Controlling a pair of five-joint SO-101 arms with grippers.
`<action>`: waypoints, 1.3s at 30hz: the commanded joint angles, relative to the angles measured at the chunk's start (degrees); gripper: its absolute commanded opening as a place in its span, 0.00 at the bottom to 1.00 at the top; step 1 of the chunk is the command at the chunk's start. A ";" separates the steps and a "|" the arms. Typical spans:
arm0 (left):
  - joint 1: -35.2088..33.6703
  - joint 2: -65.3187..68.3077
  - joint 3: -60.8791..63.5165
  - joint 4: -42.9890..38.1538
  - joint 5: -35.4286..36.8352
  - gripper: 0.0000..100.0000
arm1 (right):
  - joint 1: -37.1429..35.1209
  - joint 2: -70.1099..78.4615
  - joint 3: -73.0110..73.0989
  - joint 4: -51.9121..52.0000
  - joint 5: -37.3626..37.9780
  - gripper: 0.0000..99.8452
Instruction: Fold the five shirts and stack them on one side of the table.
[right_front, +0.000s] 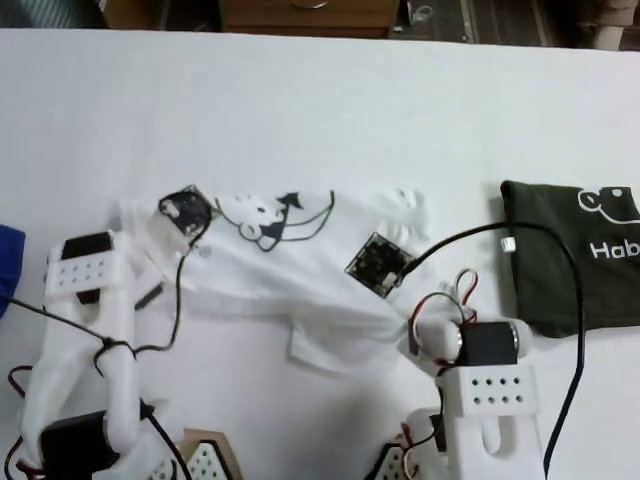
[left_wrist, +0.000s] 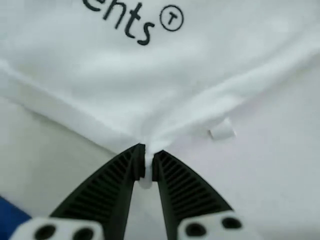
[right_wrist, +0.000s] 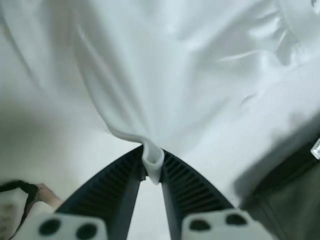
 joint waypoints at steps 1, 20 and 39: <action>-0.44 5.27 -1.01 -3.52 -0.35 0.02 | 0.40 -0.84 1.41 -1.36 2.02 0.02; -0.88 21.54 -17.01 5.98 2.20 0.07 | -0.13 -0.84 2.55 -1.45 2.90 0.02; -2.99 28.84 -54.46 22.42 7.82 0.21 | -0.13 -1.27 -1.93 -1.10 2.46 0.20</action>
